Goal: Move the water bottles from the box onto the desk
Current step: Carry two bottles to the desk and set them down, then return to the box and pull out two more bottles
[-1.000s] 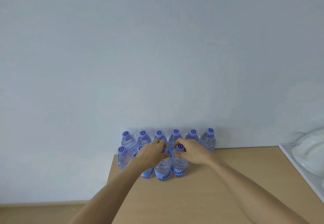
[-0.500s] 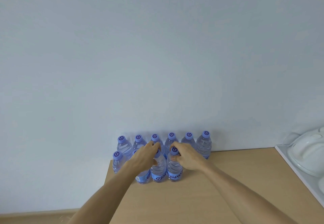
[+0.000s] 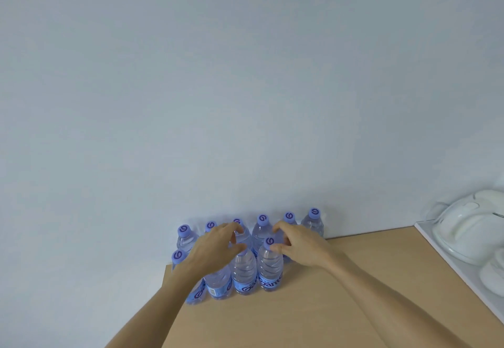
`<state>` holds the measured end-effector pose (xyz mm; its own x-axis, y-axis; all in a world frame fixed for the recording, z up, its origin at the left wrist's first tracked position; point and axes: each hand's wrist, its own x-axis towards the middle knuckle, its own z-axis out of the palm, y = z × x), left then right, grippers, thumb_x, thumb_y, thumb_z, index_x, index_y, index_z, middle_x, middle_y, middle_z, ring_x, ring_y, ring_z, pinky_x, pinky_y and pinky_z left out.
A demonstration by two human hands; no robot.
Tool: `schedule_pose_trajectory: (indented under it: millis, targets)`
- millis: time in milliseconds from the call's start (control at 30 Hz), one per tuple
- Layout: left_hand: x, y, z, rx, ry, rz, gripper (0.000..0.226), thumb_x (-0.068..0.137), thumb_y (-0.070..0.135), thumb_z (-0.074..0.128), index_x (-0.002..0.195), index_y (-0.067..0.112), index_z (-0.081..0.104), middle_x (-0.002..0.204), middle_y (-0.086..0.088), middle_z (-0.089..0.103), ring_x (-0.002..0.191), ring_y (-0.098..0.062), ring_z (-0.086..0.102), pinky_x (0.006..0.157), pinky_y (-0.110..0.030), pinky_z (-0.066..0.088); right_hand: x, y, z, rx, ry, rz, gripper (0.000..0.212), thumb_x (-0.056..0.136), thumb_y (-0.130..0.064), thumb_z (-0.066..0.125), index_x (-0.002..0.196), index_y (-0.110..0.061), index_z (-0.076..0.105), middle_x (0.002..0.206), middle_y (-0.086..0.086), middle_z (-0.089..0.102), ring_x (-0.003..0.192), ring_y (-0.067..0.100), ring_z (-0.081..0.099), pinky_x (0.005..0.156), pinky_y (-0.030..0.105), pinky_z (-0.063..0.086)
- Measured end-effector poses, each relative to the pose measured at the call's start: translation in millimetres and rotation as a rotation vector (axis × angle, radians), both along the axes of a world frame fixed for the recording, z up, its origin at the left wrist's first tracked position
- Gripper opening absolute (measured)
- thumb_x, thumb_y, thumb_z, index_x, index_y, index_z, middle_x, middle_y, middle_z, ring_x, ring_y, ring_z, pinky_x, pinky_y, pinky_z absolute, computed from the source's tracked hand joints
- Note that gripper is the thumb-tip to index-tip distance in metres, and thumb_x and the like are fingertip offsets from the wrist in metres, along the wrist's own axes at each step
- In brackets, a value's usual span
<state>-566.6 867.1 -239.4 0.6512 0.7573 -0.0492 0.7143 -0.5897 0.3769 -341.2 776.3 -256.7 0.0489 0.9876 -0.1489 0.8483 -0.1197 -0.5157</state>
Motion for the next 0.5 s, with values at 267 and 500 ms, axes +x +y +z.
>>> schedule_pose_trajectory:
  millis: [267,500]
  targets:
    - [41.6,-10.3,74.1,-0.091,-0.535,-0.061,0.003,0.092,0.032,0.060,0.094,0.032,0.062,0.085,0.011,0.064,0.049,-0.010,0.051,0.051,-0.018,0.044,25.0,-50.8,54.6,0.161,-0.149,-0.225,0.024,0.092,-0.054,0.051,0.104,-0.033,0.052,0.083,-0.016,0.057,0.081,0.010,0.056,0.073,0.031,0.042]
    - [113.6,-67.8,142.0,-0.146,-0.746,-0.300,0.006,0.093,0.031,0.060,0.090,0.029,0.064,0.081,0.010,0.064,0.055,-0.015,0.056,0.054,-0.019,0.045,64.1,-143.7,122.4,0.329,-0.185,-0.441,0.021,0.091,-0.053,0.052,0.100,-0.035,0.052,0.082,-0.015,0.057,0.078,0.006,0.055,0.075,0.033,0.045]
